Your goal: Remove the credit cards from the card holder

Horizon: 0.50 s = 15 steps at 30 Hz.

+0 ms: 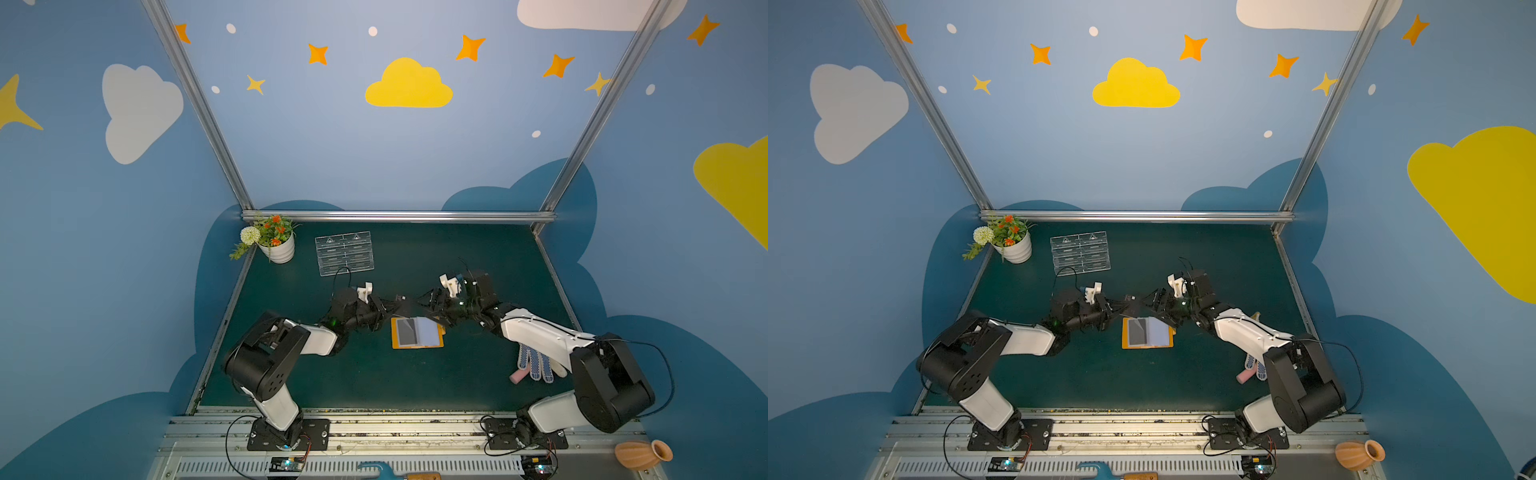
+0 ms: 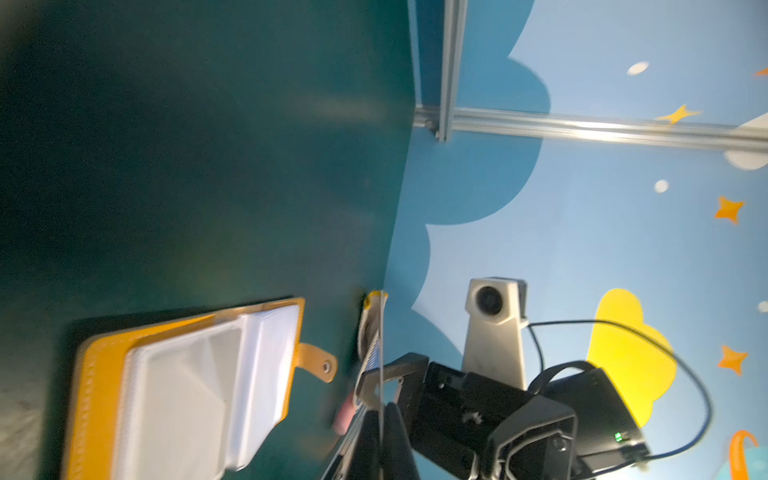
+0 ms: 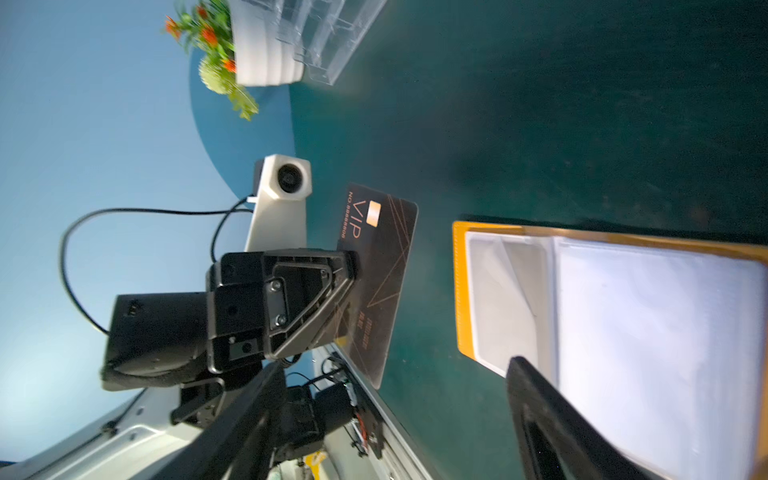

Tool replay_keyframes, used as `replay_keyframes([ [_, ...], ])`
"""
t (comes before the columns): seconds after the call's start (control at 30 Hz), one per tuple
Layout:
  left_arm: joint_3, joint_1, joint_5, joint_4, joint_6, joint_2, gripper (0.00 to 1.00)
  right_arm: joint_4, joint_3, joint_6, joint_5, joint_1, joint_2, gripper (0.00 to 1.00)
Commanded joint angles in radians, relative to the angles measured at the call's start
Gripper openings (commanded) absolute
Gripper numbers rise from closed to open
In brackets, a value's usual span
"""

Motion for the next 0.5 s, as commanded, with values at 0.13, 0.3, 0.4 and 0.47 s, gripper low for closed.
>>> replay_keyframes([
  [0.13, 0.028, -0.015, -0.105, 0.065, -0.114, -0.053, 0.04, 0.42, -0.073, 0.231, 0.019, 0.006, -0.001, 0.78],
  [0.3, 0.024, -0.05, -0.178, 0.051, -0.114, -0.072, 0.04, 0.511, -0.074, 0.281, 0.078, 0.033, 0.022, 0.71],
  [0.4, 0.018, -0.075, -0.229, 0.046, -0.11, -0.077, 0.04, 0.551, -0.073, 0.301, 0.13, 0.06, 0.04, 0.66],
  [0.47, 0.012, -0.091, -0.265, 0.048, -0.108, -0.079, 0.04, 0.574, -0.074, 0.319, 0.155, 0.076, 0.058, 0.63],
])
